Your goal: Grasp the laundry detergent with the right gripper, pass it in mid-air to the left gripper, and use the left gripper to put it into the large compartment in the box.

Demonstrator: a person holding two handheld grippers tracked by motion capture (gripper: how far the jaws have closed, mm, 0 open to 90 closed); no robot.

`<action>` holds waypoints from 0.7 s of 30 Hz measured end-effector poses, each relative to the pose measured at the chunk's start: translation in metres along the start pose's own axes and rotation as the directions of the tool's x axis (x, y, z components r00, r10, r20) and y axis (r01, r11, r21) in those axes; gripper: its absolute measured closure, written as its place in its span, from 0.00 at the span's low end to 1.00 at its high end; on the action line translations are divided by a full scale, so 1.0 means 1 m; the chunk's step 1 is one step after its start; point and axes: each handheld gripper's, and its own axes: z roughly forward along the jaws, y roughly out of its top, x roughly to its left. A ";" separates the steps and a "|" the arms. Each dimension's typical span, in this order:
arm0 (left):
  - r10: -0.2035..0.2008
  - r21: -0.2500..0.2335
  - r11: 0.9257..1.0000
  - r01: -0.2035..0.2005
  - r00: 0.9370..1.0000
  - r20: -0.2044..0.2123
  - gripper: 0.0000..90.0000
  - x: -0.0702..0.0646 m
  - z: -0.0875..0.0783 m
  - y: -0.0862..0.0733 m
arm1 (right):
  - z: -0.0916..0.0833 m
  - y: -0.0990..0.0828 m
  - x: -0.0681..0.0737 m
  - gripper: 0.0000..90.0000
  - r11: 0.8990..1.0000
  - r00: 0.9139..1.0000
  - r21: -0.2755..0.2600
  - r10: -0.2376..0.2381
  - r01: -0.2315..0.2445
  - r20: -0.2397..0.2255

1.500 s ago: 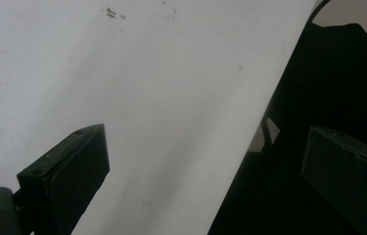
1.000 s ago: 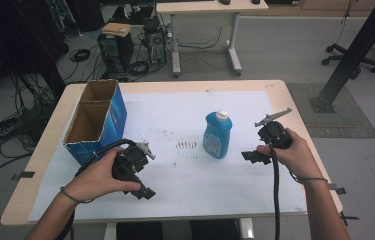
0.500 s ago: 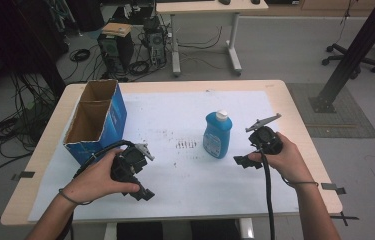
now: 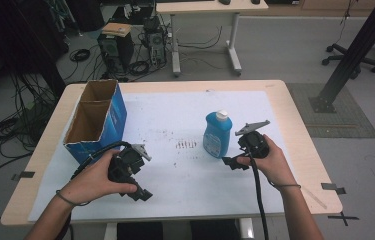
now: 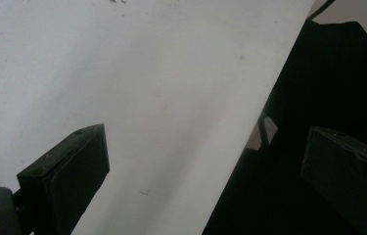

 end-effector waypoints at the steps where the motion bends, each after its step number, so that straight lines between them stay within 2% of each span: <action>1: 0.000 0.000 1.000 0.000 1.000 0.000 0.04 0.000 0.000 0.000 | 0.000 0.000 0.000 0.05 1.000 1.000 0.000 0.000 0.000 0.000; 3: 0.001 -0.003 1.000 -0.001 1.000 0.001 0.04 0.000 0.000 -0.001 | 0.000 0.000 0.000 0.05 1.000 1.000 0.000 0.000 0.000 0.000; 4: 0.001 -0.003 1.000 -0.001 1.000 0.001 0.04 0.000 0.000 -0.001 | 0.006 -0.003 -0.001 0.05 0.999 1.000 -0.051 0.004 -0.004 -0.009; 6: -0.002 -0.004 1.000 0.002 1.000 0.002 0.05 0.000 0.000 -0.001 | 0.006 -0.003 -0.001 0.05 0.999 1.000 -0.051 0.004 -0.004 -0.009; 7: -0.002 -0.004 1.000 0.002 1.000 0.002 0.05 0.000 0.000 -0.001 | 0.011 -0.006 -0.002 0.05 0.996 1.000 -0.091 0.007 -0.009 -0.025; 21: -0.004 -0.009 1.000 0.004 1.000 -0.001 0.05 -0.001 -0.001 -0.003 | 0.018 -0.010 -0.001 0.05 0.992 0.999 -0.126 0.006 -0.010 -0.035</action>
